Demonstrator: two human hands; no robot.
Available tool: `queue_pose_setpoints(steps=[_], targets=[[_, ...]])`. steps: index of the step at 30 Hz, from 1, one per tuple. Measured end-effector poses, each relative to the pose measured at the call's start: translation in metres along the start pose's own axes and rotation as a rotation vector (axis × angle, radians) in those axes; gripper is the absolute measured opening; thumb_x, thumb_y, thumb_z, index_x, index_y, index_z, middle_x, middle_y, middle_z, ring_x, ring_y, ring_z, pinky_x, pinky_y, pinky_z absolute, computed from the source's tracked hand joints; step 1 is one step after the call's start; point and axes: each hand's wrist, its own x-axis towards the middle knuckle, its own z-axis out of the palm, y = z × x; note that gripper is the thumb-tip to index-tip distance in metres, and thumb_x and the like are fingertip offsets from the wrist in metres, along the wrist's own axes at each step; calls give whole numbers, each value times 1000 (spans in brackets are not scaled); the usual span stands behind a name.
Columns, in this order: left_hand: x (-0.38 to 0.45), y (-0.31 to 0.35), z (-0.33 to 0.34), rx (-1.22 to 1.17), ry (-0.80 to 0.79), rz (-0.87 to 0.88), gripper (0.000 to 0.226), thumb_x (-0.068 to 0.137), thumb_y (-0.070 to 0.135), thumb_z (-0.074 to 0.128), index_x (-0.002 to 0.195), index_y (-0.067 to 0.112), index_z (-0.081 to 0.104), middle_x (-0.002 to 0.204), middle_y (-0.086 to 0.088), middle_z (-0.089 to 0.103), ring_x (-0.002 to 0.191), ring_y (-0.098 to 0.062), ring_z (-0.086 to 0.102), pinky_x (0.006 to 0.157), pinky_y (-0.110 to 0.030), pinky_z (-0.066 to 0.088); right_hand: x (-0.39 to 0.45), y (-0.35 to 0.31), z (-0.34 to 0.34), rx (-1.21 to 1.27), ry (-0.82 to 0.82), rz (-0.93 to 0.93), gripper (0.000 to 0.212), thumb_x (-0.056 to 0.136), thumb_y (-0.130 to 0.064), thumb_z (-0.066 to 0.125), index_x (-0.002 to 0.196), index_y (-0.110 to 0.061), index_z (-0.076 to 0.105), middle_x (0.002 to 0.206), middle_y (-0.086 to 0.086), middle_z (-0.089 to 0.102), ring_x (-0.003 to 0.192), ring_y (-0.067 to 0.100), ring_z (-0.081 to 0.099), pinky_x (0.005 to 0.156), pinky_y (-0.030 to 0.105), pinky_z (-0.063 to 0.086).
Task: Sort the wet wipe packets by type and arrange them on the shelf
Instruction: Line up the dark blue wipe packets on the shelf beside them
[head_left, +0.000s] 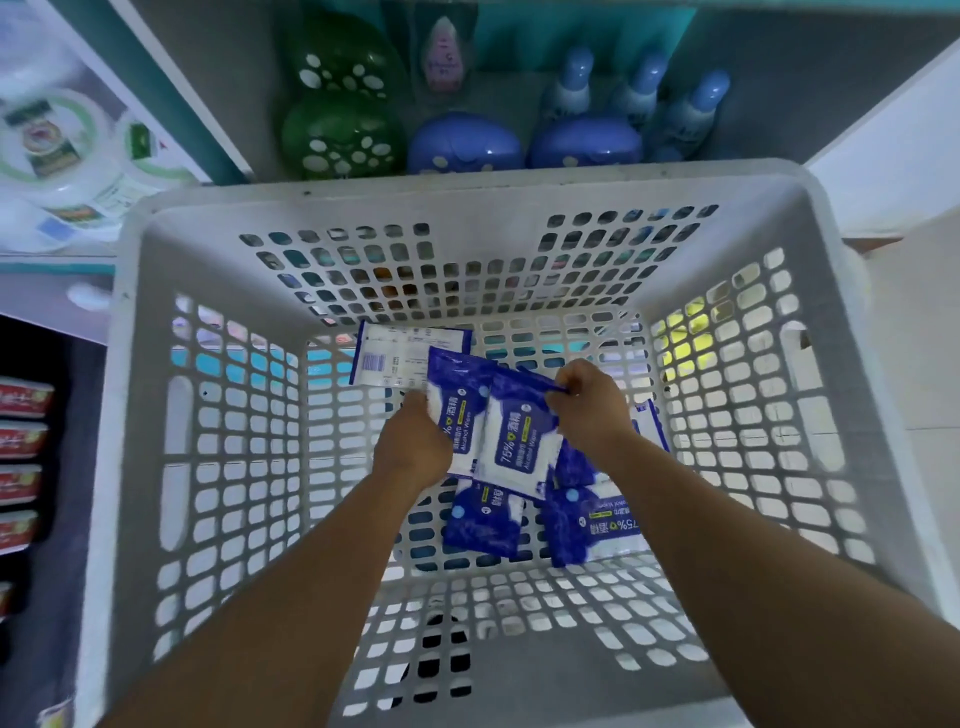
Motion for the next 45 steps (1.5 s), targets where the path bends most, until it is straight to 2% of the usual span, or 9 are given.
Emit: queue_pose_setpoints(steps=[8, 10, 12, 17, 22, 30, 34, 38, 45], targets=[[-3, -9, -2, 14, -39, 55, 41, 85, 21, 68, 119, 11, 45, 104, -3, 59, 87, -16, 55, 72, -27, 42, 2, -16, 40, -4, -94, 7, 19, 91, -7, 53, 110, -11, 54, 92, 7, 60, 78, 23, 56, 58, 27, 44], [-2, -17, -10, 115, 9, 19, 35, 89, 24, 63, 116, 10, 47, 102, -5, 59, 91, -22, 58, 73, -31, 44, 4, -7, 33, -362, -226, -157, 49, 87, 0, 53, 132, -17, 46, 132, 9, 49, 112, 28, 51, 83, 36, 50], [2, -29, -19, 187, 46, -27, 35, 89, 24, 62, 116, 9, 47, 107, -9, 62, 97, -27, 61, 78, -36, 49, 5, 0, 25, -863, -327, -390, 77, 82, -1, 61, 146, -27, 28, 157, 1, 16, 142, 28, 18, 113, 42, 28], [5, -47, -37, 241, 78, -82, 32, 86, 23, 64, 112, 13, 48, 104, -10, 63, 94, -28, 61, 78, -37, 51, 6, -1, 20, -1307, -373, -711, 67, 91, -10, 54, 149, -24, 22, 161, 0, -2, 147, 25, -10, 118, 42, -3], [2, -49, -42, 220, 78, -75, 35, 84, 27, 66, 112, 14, 48, 101, -8, 63, 91, -28, 62, 75, -34, 49, 0, -12, 30, -1308, -413, -839, 59, 87, -17, 62, 140, -23, 37, 150, 1, 33, 140, 22, 26, 118, 39, 4], [-13, -48, -52, 102, 131, -79, 34, 88, 17, 62, 118, 12, 48, 106, -8, 62, 85, -20, 54, 71, -28, 41, -12, -9, 51, -1320, -514, -994, 74, 91, -16, 58, 148, -39, 18, 157, 1, 9, 136, 26, 27, 110, 40, 19], [-19, -48, -53, 70, 167, -119, 40, 88, 19, 65, 123, 14, 46, 116, -9, 60, 100, -26, 58, 77, -33, 47, -9, -11, 47, -1231, -469, -885, 67, 85, -26, 67, 143, -27, 35, 153, -3, 25, 138, 23, 24, 112, 36, 19], [-30, -45, -56, 23, 171, -107, 35, 87, 19, 64, 119, 16, 49, 108, -6, 62, 93, -24, 59, 75, -32, 48, -10, -6, 40, -1019, -436, -674, 46, 82, -24, 70, 122, -21, 49, 123, 1, 56, 111, 23, 52, 92, 31, 38], [-74, -19, -67, -126, 284, -3, 20, 87, 13, 60, 101, 18, 47, 77, 8, 50, 71, -14, 50, 56, -25, 36, -27, -8, 1, -578, -295, -462, 25, 78, -19, 73, 97, -23, 56, 100, -4, 50, 88, 14, 50, 73, 24, 37]])
